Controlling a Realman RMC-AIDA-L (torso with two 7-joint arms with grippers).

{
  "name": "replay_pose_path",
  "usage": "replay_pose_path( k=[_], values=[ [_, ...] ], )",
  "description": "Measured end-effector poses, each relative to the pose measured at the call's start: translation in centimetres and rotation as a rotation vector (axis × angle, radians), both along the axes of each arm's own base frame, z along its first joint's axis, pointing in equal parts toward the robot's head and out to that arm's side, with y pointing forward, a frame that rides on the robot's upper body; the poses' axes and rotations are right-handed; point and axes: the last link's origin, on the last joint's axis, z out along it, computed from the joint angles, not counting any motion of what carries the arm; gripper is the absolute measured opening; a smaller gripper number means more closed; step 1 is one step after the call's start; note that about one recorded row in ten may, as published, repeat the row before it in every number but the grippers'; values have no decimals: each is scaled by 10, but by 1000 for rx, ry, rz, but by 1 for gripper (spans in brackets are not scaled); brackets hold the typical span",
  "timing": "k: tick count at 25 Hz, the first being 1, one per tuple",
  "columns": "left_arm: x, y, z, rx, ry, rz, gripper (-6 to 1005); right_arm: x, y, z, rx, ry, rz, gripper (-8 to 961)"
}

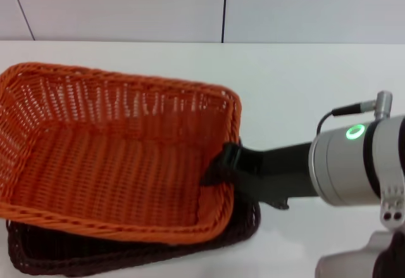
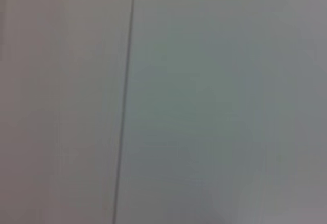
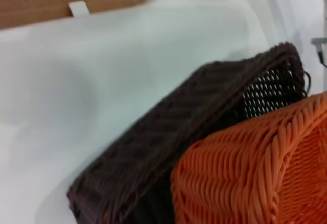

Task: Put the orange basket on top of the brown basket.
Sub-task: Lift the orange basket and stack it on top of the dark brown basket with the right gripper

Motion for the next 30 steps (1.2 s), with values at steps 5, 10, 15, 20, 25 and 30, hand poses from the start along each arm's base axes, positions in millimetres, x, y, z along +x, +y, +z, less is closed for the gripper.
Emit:
replay_pose_path(
  k=[5, 10, 15, 20, 25, 30],
  values=[
    [0, -2, 5, 26, 14, -5, 744, 10, -1, -2, 29, -11, -39, 193],
    [2, 0, 4, 19, 18, -13, 744, 11, 2, -3, 88, 74, -86, 192],
    [4, 3, 3, 10, 17, -20, 743, 16, -1, -7, 117, 112, -109, 215],
    [6, 7, 3, 8, 19, -27, 743, 24, -6, -9, 115, 97, -139, 396],
    [3, 9, 1, -15, 17, -13, 743, 33, -15, -13, 112, 78, -163, 503],
    [2, 12, -1, -35, 15, -3, 744, 34, -30, -25, 63, 69, -160, 591]
  ],
)
